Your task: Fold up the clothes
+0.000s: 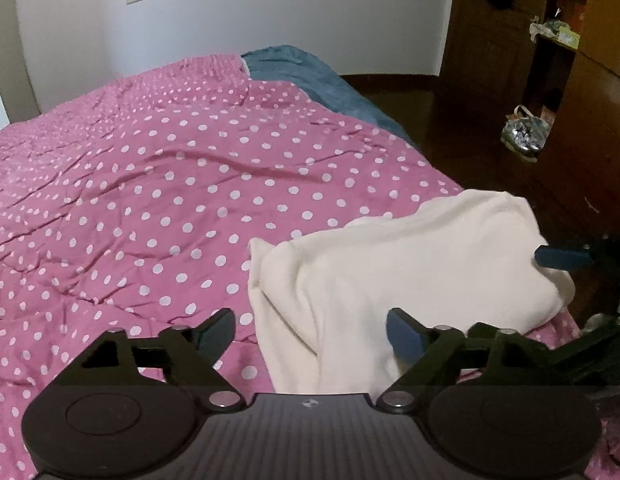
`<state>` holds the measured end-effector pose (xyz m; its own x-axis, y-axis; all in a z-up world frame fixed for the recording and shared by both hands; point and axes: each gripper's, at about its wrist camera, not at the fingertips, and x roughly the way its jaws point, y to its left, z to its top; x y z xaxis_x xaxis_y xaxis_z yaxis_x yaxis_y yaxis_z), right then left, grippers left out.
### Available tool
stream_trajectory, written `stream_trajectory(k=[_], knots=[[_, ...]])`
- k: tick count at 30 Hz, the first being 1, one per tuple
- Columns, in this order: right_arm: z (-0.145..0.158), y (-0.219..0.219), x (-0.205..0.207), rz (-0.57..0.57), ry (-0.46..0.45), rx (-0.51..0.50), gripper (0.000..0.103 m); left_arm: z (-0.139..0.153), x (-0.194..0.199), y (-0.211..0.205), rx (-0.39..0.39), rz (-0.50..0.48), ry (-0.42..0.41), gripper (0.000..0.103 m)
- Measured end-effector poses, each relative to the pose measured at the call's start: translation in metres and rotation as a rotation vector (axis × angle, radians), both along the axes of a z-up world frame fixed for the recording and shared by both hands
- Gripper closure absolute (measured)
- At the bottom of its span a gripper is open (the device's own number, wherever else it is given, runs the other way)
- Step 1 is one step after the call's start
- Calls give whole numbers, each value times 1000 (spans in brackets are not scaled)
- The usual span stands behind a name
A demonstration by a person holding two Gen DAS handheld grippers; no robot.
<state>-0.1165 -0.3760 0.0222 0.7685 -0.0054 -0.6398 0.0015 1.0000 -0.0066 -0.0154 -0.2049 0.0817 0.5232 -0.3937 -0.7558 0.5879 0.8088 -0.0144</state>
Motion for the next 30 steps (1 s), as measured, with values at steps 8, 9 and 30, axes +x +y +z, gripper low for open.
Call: stream_trajectory(k=[8, 9, 30], knots=[[12, 2, -11, -36, -28, 35, 0, 15, -17, 6, -36, 9, -28, 3], [13, 3, -13, -40, -31, 37, 0, 18, -19, 6, -39, 10, -36, 1], [33, 15, -47, -180, -81, 68, 0, 51, -66, 17, -59, 47, -125, 0]])
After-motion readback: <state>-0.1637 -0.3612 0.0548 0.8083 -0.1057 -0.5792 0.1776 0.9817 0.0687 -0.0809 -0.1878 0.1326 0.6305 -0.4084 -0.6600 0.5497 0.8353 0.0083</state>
